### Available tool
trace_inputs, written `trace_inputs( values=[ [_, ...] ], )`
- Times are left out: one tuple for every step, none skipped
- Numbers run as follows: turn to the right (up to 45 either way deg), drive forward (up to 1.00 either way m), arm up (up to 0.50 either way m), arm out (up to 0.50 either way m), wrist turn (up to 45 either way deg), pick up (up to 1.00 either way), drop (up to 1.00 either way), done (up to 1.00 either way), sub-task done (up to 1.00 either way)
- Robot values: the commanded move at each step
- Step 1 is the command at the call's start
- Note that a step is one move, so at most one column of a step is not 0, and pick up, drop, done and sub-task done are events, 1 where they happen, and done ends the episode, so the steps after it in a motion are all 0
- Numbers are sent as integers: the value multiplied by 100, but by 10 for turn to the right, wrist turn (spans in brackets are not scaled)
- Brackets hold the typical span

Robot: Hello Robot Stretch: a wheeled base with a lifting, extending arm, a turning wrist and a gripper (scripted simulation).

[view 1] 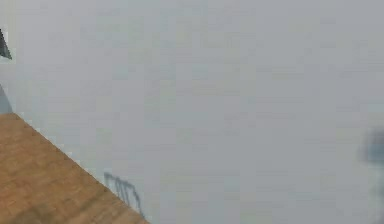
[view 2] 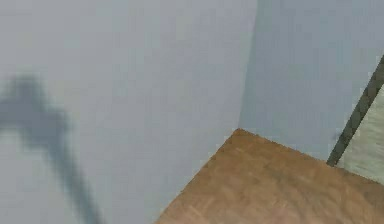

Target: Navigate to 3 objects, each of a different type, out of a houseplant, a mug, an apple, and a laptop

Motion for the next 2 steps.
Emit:
trace_inputs(
  values=[
    [-450, 0, 0, 0, 0, 0, 0, 0, 0],
    [-60, 0, 0, 0, 0, 0, 0, 0, 0]
  ],
)
